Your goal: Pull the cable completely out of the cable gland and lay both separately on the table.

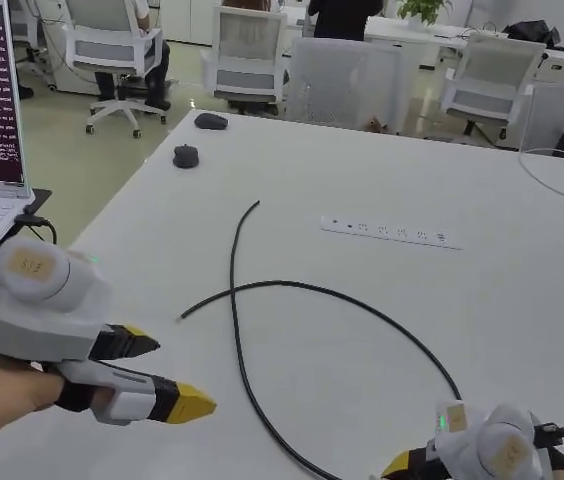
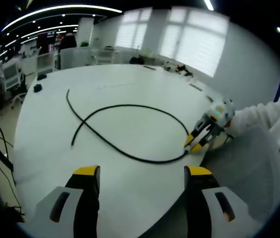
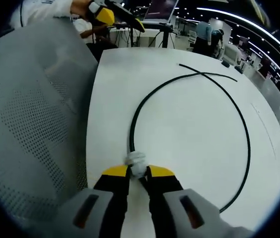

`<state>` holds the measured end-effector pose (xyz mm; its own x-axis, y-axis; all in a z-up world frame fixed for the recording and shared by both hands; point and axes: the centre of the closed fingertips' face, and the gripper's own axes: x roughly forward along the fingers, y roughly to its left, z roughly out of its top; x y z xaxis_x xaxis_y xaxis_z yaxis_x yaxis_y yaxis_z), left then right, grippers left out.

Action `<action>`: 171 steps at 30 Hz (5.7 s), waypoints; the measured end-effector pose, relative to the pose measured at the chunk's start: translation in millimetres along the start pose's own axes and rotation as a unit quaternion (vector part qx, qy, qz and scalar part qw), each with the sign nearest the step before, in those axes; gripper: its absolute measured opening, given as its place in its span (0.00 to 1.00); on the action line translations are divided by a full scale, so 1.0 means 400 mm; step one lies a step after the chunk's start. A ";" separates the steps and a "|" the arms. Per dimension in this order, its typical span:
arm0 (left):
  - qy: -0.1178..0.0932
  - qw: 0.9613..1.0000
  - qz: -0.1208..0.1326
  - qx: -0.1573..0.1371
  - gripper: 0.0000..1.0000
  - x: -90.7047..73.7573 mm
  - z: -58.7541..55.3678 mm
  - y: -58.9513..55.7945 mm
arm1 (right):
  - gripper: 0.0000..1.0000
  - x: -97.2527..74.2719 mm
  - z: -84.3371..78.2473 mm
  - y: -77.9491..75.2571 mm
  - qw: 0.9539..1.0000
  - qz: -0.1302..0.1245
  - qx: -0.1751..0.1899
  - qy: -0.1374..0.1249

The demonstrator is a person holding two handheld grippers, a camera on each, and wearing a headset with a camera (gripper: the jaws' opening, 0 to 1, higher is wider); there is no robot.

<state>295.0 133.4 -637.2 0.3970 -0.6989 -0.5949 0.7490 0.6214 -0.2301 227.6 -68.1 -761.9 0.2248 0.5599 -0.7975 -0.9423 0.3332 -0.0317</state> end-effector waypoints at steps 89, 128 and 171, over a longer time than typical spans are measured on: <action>-0.196 0.936 -0.247 0.158 0.16 -0.098 0.192 -0.338 | 0.23 -0.330 0.581 0.096 0.946 0.078 -0.001 -0.314; -0.245 0.916 -0.242 0.205 0.16 -0.130 0.227 -0.355 | 0.10 -0.347 0.598 0.128 0.900 0.228 0.182 -0.324; -0.261 0.919 -0.225 0.192 0.15 -0.141 0.241 -0.333 | 0.19 -0.338 0.614 0.096 0.903 0.189 0.152 -0.356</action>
<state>223.7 55.9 -498.7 0.1259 -0.9915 -0.0322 0.9919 0.1265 -0.0141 222.0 55.3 -507.1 0.1065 0.9864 -0.1252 -0.8976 0.1496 0.4148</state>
